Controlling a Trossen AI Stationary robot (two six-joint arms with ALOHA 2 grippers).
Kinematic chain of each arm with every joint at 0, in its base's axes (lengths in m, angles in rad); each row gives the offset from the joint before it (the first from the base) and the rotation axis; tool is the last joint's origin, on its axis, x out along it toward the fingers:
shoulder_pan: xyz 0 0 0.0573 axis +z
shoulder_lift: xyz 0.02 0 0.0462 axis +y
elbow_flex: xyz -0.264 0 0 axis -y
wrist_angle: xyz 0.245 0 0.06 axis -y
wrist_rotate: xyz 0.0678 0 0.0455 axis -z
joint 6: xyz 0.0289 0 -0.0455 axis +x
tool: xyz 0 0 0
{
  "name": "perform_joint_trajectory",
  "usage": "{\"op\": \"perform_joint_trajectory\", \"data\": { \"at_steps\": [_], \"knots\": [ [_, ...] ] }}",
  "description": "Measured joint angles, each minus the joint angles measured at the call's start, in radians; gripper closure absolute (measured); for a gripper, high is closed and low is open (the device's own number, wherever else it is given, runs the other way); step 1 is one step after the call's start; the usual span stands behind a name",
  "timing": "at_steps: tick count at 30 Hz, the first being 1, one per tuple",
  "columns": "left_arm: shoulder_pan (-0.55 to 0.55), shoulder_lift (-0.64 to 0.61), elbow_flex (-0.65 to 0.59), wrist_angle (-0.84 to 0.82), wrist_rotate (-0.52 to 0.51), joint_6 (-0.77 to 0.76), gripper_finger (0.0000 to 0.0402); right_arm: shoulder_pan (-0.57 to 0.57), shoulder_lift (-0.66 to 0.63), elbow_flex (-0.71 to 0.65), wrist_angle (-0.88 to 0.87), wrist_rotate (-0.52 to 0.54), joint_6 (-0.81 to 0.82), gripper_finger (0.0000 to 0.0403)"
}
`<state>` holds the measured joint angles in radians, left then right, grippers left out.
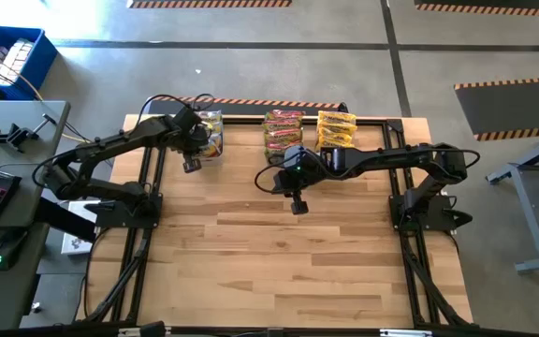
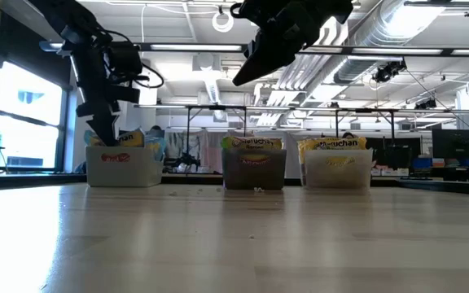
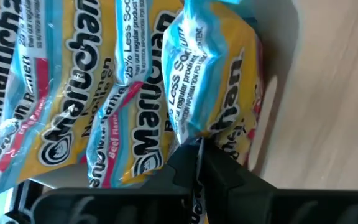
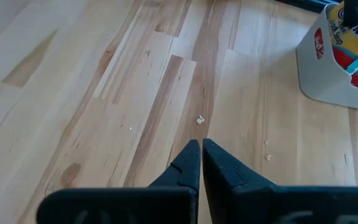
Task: Sort Maruchan noodles
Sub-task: Put the blue noodle pack into the gray bin
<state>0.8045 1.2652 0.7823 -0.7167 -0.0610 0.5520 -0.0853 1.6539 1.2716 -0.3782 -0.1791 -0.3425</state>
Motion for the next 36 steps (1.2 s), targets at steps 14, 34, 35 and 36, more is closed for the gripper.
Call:
{"op": "perform_joint_trajectory", "data": {
  "at_steps": [14, 34, 35, 36],
  "knots": [
    [-0.001, -0.145, 0.055, -0.038, 0.006, -0.071, 0.0336, 0.0, 0.0, 0.0, 0.0, 0.0, -0.007, 0.0403],
    [0.007, -0.004, 0.057, 0.029, 0.089, -0.097, 0.04, 0.0, 0.0, 0.0, 0.001, 0.0, -0.007, 0.0403],
    [0.007, -0.004, 0.044, 0.053, 0.089, -0.098, 0.0401, 0.0, 0.0, 0.0, 0.001, 0.0, -0.007, 0.0403],
    [0.007, -0.003, 0.03, 0.078, 0.089, -0.099, 0.0401, 0.0, 0.0, 0.0, 0.001, 0.0, -0.007, 0.0403]
  ]
}}
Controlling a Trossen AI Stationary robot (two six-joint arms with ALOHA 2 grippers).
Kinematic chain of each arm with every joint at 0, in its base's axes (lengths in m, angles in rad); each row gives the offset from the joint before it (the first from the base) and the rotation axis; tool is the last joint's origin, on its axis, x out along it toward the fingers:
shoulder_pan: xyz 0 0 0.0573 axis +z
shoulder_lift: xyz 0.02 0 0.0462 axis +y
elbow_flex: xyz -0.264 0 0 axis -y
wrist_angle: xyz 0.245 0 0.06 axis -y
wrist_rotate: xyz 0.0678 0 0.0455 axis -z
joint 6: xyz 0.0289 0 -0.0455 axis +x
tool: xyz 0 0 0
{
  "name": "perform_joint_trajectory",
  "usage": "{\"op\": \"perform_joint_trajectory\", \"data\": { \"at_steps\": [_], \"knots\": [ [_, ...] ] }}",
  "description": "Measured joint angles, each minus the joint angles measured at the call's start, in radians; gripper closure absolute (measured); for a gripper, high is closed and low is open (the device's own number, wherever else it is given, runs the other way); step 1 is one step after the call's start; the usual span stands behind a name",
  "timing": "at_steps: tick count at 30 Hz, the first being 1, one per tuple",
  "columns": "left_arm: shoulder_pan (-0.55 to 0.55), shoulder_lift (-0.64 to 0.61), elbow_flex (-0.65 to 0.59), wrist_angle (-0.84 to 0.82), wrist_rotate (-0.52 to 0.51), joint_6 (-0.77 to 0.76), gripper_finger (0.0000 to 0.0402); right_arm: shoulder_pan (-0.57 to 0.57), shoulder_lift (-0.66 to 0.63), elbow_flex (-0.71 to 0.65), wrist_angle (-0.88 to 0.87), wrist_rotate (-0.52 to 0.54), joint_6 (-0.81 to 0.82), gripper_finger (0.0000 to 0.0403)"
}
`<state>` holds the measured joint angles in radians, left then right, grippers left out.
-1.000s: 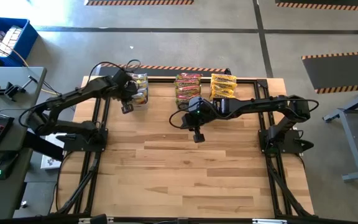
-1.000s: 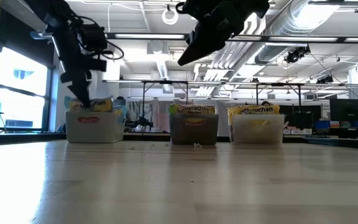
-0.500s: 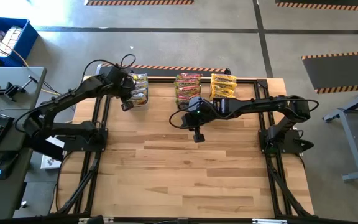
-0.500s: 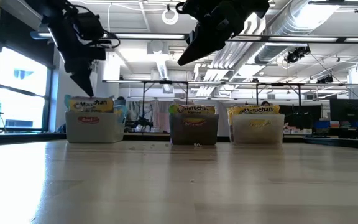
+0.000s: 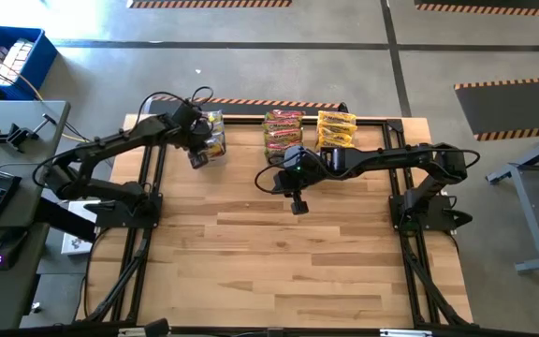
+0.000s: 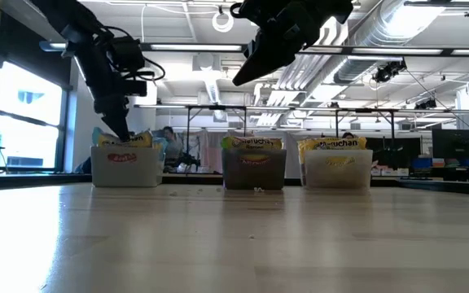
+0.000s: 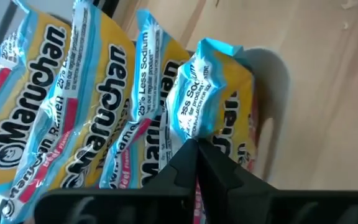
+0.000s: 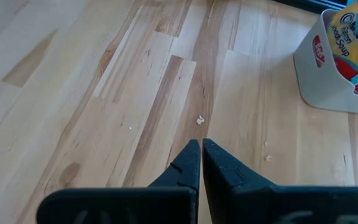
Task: Sort Maruchan noodles
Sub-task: Put the blue noodle pack into the gray bin, then adjust the gray bin
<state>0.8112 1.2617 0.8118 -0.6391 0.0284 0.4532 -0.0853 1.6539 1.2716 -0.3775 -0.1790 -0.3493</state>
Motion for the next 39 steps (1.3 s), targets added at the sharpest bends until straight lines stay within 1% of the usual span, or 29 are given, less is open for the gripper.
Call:
{"op": "perform_joint_trajectory", "data": {
  "at_steps": [4, 7, 12, 15, 19, 21, 23, 25, 27, 28, 30, 34, 37, 39],
  "knots": [
    [0.0, -0.001, -0.051, 0.063, -0.002, -0.014, 0.0401, 0.0, 0.0, 0.0, 0.0, 0.0, -0.009, 0.0403],
    [-0.008, -0.018, -0.045, 0.047, -0.016, -0.01, 0.0401, 0.0, 0.0, 0.0, 0.0, 0.0, -0.011, 0.0403],
    [-0.007, -0.091, -0.01, 0.051, -0.051, -0.017, 0.0401, 0.0, 0.0, 0.0, -0.001, 0.0, -0.011, 0.0403],
    [0.003, -0.135, -0.009, 0.043, -0.105, -0.035, 0.0401, 0.0, 0.0, 0.0, -0.001, 0.0, -0.011, 0.0403],
    [0.052, -0.142, -0.014, -0.044, -0.239, -0.12, 0.0401, 0.0, 0.0, 0.0, -0.004, 0.001, -0.019, 0.0403],
    [0.098, -0.125, -0.028, -0.054, -0.289, -0.206, 0.0401, 0.0, 0.0, 0.0, -0.005, 0.001, -0.027, 0.0403],
    [0.146, -0.099, -0.047, -0.029, -0.31, -0.27, 0.0401, 0.0, 0.0, 0.0, -0.004, 0.002, -0.036, 0.0403],
    [0.148, -0.075, -0.05, 0.036, -0.329, -0.349, 0.0401, -0.002, 0.0, 0.0, -0.002, 0.002, -0.043, 0.0403],
    [0.145, -0.032, -0.043, 0.111, -0.318, -0.437, 0.0401, -0.006, 0.0, 0.0, 0.0, 0.002, -0.044, 0.0403],
    [0.149, -0.008, -0.045, 0.121, -0.315, -0.461, 0.0401, -0.006, 0.0, 0.0, 0.0, 0.002, -0.044, 0.0403],
    [0.165, 0.03, -0.049, 0.132, -0.315, -0.483, 0.0401, -0.007, 0.0, 0.0, 0.0, 0.002, -0.04, 0.0403],
    [0.176, 0.114, -0.042, 0.204, -0.315, -0.494, 0.0401, -0.007, 0.0, 0.0, -0.007, 0.002, -0.036, 0.0403],
    [0.177, 0.146, -0.042, 0.278, -0.313, -0.475, 0.0401, -0.007, 0.0, 0.0, -0.008, 0.002, -0.037, 0.0403],
    [0.173, 0.147, -0.044, 0.319, -0.289, -0.471, 0.0401, -0.007, 0.0, 0.0, -0.009, 0.001, -0.036, 0.0403]
  ]
}}
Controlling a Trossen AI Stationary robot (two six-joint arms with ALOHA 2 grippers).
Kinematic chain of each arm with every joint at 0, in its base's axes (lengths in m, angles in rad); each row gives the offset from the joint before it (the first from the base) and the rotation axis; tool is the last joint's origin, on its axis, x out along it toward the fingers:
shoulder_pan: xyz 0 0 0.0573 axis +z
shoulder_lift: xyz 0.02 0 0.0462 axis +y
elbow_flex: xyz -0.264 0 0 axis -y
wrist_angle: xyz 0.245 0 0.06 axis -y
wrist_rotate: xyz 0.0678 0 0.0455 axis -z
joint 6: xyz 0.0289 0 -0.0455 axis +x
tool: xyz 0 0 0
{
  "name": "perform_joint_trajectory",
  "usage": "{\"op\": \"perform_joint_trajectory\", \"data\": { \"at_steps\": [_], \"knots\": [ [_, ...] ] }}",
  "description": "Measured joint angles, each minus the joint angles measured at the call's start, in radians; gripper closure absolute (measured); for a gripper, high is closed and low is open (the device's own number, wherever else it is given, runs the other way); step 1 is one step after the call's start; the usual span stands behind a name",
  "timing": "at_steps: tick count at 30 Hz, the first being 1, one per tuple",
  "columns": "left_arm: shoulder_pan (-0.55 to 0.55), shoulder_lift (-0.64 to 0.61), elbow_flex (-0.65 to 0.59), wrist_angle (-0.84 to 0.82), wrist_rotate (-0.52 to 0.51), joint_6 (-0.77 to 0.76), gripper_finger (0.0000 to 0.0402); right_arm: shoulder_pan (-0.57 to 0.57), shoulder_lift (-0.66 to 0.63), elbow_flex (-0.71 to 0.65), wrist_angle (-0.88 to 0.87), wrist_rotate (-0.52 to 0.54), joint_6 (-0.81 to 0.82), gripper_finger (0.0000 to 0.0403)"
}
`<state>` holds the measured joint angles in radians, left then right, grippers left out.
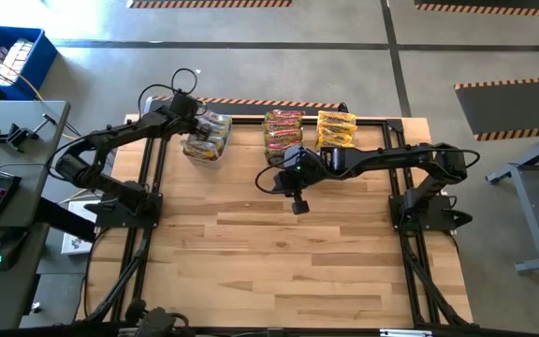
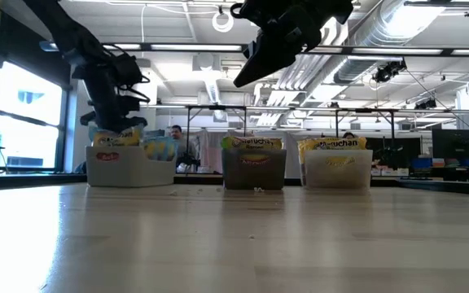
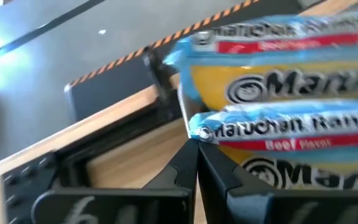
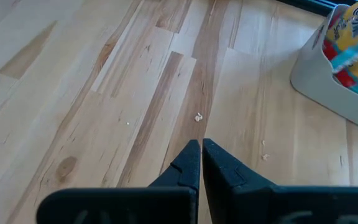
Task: Sort Maruchan noodles
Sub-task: Adjust the gray bin
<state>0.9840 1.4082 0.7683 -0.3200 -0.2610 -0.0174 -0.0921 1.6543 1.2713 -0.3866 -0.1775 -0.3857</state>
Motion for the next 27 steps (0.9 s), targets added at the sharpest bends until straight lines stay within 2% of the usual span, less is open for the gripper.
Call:
{"op": "perform_joint_trajectory", "data": {
  "at_steps": [6, 10, 12, 17, 22, 27],
  "knots": [
    [-0.011, -0.019, 0.014, -0.013, 0.063, -0.006, 0.0401, 0.0, 0.0, 0.0, -0.001, 0.0, 0.003, 0.0403],
    [-0.01, -0.101, 0.026, -0.08, 0.062, -0.006, 0.0401, 0.0, 0.0, 0.0, -0.007, -0.001, 0.001, 0.0403],
    [-0.01, -0.164, 0.038, -0.151, 0.086, 0.0, 0.0401, -0.001, 0.0, 0.0, -0.017, -0.001, -0.001, 0.0403],
    [-0.033, -0.308, 0.076, -0.438, 0.25, -0.013, 0.0401, -0.006, 0.0, 0.0, -0.037, 0.007, -0.016, 0.0403],
    [-0.164, -0.379, 0.076, -0.601, 0.299, 0.012, 0.0401, -0.018, 0.0, 0.0, -0.038, 0.009, -0.016, 0.0403],
    [-0.362, -0.386, 0.066, -0.585, 0.302, 0.145, 0.0401, -0.026, 0.0, 0.0, -0.038, 0.01, -0.015, 0.0403]
  ]
}}
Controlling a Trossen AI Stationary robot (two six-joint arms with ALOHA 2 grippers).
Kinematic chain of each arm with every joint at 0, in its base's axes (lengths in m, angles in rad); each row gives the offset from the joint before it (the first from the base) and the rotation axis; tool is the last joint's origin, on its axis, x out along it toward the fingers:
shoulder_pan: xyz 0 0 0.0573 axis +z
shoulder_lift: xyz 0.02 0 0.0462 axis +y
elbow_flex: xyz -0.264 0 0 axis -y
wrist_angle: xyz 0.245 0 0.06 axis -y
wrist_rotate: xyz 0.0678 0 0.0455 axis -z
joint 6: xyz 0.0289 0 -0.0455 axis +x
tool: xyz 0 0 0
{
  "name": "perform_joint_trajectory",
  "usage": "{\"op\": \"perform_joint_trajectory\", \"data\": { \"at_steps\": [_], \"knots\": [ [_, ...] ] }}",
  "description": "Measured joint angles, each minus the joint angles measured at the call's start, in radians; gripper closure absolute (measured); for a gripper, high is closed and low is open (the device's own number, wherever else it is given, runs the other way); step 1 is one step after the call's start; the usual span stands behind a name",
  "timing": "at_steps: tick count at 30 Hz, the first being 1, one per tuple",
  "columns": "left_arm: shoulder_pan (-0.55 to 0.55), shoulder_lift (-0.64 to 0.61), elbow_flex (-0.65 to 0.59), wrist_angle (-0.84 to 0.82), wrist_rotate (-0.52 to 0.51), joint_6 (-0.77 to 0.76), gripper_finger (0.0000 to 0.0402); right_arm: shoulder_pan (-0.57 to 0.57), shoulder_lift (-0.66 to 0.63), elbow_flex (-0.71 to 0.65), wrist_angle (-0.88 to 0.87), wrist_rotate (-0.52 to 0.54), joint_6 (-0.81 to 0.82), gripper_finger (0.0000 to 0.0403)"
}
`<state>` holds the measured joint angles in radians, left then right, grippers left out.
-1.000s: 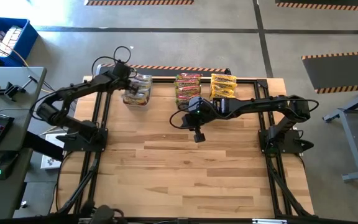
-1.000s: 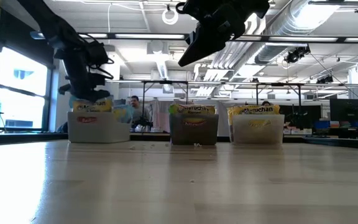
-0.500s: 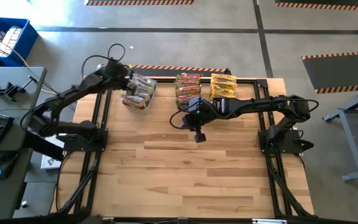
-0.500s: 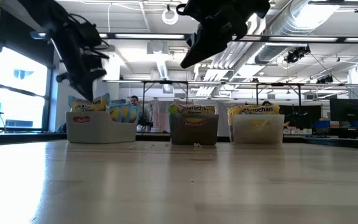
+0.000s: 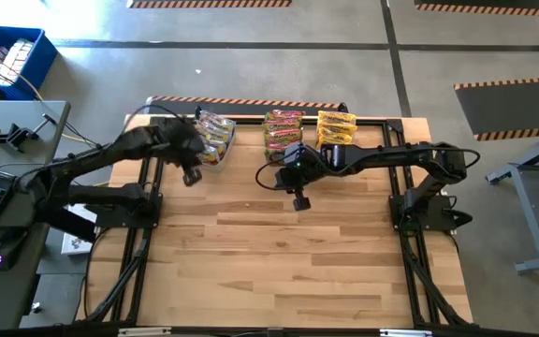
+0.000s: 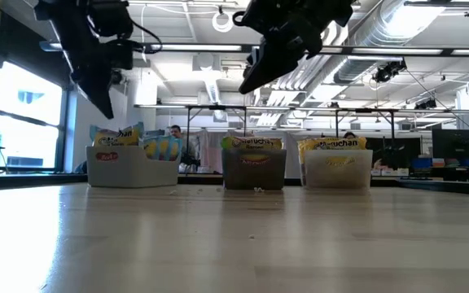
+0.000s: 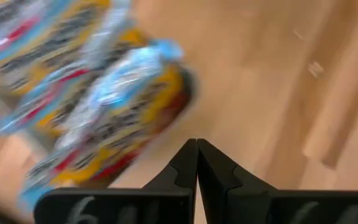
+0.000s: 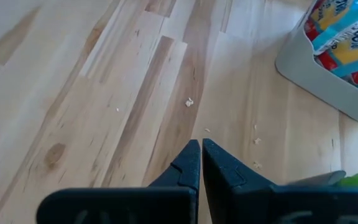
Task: Sort Maruchan noodles
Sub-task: Adjust the gray bin
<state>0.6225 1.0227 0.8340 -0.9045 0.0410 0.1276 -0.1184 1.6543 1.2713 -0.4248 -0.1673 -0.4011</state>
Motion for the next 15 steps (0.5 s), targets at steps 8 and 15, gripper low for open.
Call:
{"op": "perform_joint_trajectory", "data": {
  "at_steps": [8, 15],
  "knots": [
    [-0.187, 0.125, -0.121, 0.117, -0.042, 0.097, 0.0401, 0.0, 0.0, 0.0, -0.035, 0.0, 0.008, 0.0403],
    [-0.236, 0.23, -0.204, 0.382, -0.214, 0.087, 0.0401, 0.0, 0.0, 0.0, -0.043, 0.002, 0.007, 0.0403]
  ]
}}
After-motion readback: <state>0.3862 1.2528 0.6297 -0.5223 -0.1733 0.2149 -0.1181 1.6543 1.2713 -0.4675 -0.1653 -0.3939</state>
